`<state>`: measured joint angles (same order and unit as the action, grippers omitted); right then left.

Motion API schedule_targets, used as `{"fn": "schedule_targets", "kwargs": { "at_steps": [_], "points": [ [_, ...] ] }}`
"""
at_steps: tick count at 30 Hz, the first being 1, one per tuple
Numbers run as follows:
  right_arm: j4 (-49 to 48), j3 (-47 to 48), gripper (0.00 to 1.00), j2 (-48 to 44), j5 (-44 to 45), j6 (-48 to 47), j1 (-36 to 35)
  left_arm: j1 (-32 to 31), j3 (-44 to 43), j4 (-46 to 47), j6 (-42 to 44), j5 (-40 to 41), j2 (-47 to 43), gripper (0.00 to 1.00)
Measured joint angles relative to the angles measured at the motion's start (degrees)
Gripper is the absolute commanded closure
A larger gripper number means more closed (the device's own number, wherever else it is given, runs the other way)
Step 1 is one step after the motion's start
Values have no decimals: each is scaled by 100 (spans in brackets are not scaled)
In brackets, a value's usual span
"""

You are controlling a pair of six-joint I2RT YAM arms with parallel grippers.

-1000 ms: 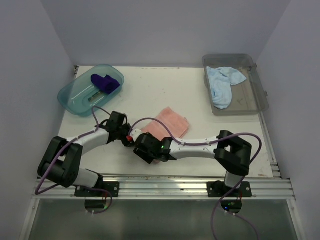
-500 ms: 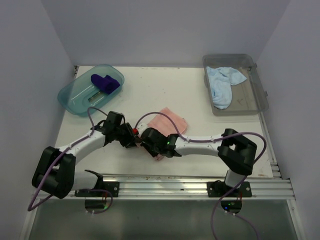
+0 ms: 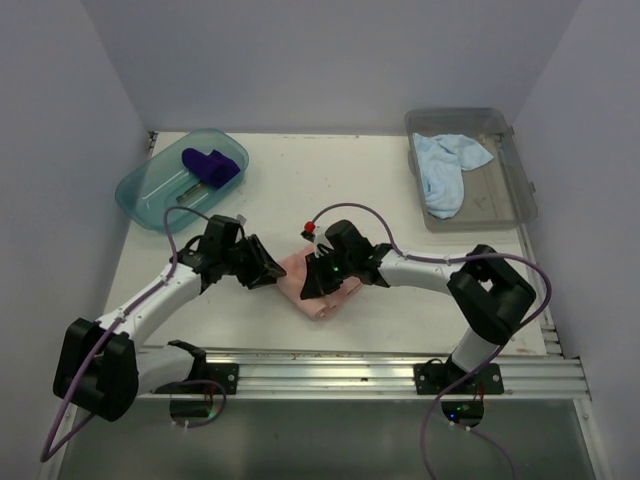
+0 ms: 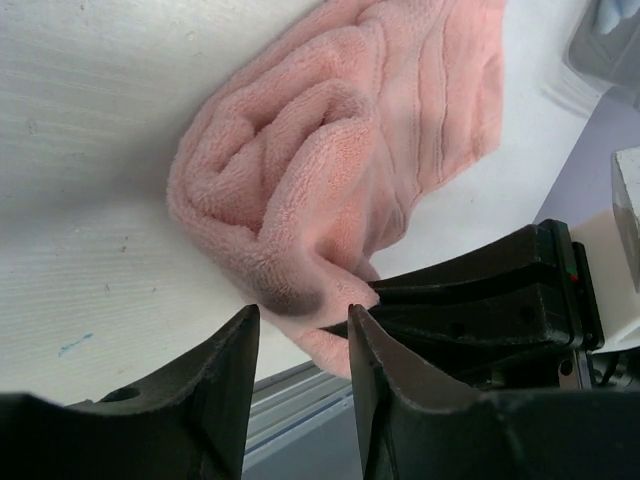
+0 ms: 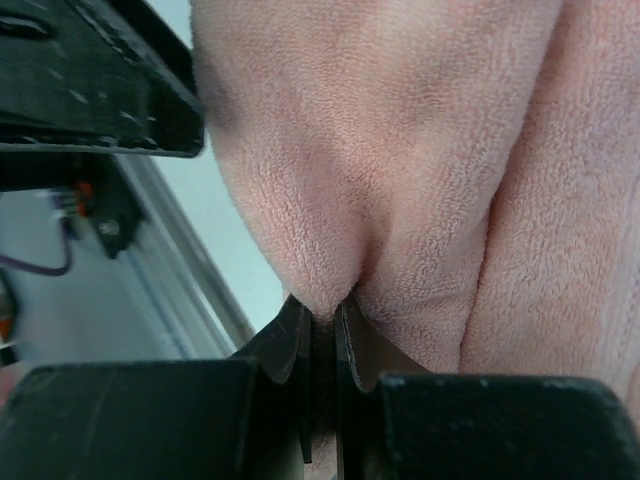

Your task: Roll the towels

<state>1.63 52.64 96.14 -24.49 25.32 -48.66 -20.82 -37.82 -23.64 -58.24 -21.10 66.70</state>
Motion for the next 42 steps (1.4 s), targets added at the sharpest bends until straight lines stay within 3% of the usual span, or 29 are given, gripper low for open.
{"fn": "schedule_targets", "kwargs": {
  "at_steps": [4, 14, 24, 25, 26, 27, 30, 31, 33, 37, 42],
  "points": [
    [-428, -109, 100, 153, -826, 391, 197, -87, -87, 11, 94, -57, 109, 66],
    [-1449, -581, 100, 426, -2157, 1281, 737, -592, -363, 341, 175, -66, 564, 69],
    [-1875, -778, 100, 562, -2505, 1692, 957, -898, -708, 815, 186, 31, 1517, 73],
    [-1860, -778, 95, 560, -2490, 1690, 962, -898, -745, 846, 186, 42, 1652, 73],
    [-1832, -778, 88, 557, -2452, 1681, 970, -901, -776, 890, 186, 48, 1799, 74],
    [-1773, -778, 67, 555, -2409, 1670, 977, -903, -804, 940, 186, 48, 1961, 75],
    [-1410, -793, 40, 385, -2168, 1567, 984, -925, -903, 1123, 181, -4, 2389, 78],
    [-1211, -800, 36, 229, -2039, 1510, 979, -927, -951, 1213, 181, -44, 2509, 78],
    [-828, -798, 31, -195, -1698, 1349, 968, -927, -1034, 1366, 179, -129, 2686, 78],
    [227, -715, 33, -1255, -761, 962, 931, -929, -1051, 1526, 181, -205, 2778, 78],
    [1517, 35, 45, -1971, 1019, 354, 317, -931, -1023, 1596, 181, -229, 2785, 78]
  ]
}}
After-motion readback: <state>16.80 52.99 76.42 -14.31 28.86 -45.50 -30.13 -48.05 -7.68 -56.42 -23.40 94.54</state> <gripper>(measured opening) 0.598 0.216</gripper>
